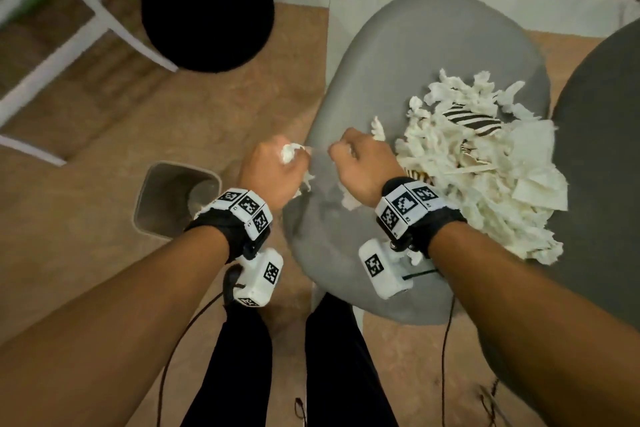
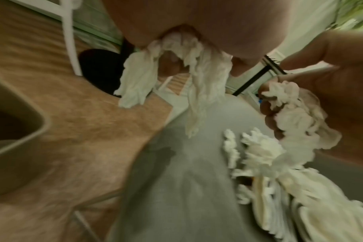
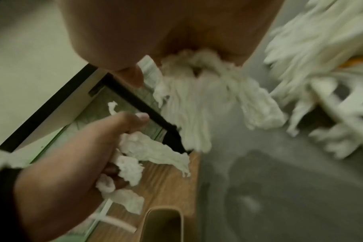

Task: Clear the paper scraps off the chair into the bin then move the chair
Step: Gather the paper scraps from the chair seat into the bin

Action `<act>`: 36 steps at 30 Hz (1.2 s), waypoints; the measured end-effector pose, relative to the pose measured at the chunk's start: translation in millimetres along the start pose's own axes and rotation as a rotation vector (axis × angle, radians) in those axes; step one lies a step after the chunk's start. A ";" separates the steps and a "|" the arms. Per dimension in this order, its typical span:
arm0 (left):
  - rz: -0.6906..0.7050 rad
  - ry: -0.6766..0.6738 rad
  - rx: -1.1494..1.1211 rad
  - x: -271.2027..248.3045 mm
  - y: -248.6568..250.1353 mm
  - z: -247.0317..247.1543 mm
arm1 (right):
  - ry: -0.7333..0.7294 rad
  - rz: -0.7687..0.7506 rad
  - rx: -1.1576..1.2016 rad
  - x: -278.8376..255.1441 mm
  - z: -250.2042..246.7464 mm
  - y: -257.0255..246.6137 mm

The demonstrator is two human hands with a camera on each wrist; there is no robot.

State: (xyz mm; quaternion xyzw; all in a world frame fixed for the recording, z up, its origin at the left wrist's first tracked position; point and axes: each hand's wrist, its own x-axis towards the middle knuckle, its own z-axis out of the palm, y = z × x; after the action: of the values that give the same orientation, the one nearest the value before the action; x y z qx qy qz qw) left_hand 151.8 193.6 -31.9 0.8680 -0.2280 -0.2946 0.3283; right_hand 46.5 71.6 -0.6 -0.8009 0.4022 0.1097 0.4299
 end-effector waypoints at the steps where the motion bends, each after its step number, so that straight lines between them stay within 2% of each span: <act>1: -0.050 0.000 0.027 -1.8 -20.3 -12.5 | -0.077 0.008 0.021 2.5 18.5 -12.9; 4: -0.236 -0.004 -0.011 -6.2 -94.9 -47.1 | -0.248 0.006 0.072 12.8 81.9 -50.8; 6: -0.332 0.005 -0.126 -10.8 -146.6 -67.7 | -0.284 -0.010 0.015 22.9 130.4 -74.6; 10: -0.398 0.082 -0.112 -4.0 -243.0 -100.1 | -0.370 0.002 -0.079 45.3 217.1 -112.5; 14: -0.433 0.029 -0.056 14.1 -326.2 -117.9 | -0.355 0.096 -0.016 75.8 294.4 -125.7; 17: -0.429 0.052 -0.062 28.3 -366.8 -117.3 | -0.331 0.148 -0.082 103.4 340.9 -117.4; 20: -0.447 0.037 -0.133 38.2 -389.2 -109.2 | -0.417 0.159 -0.128 119.9 371.0 -106.0; 24: -0.487 -0.045 -0.085 41.0 -395.9 -103.3 | -0.444 0.120 -0.201 123.9 375.2 -94.2; 29: -0.420 -0.133 0.018 48.3 -357.5 -118.4 | -0.474 0.114 -0.217 114.1 329.7 -88.2; 33: -0.284 -0.141 0.095 65.8 -276.6 -127.5 | -0.404 0.068 -0.054 96.3 254.7 -95.4; 36: -0.139 -0.121 0.131 74.6 -185.0 -115.6 | -0.290 0.040 0.076 76.5 172.7 -90.6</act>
State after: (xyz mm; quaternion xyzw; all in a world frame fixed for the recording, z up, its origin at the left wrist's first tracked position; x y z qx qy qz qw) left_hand 319.6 325.9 -118.5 0.8820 -0.2053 -0.3529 0.2355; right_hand 192.7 191.5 -90.8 -0.7516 0.3555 0.2176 0.5113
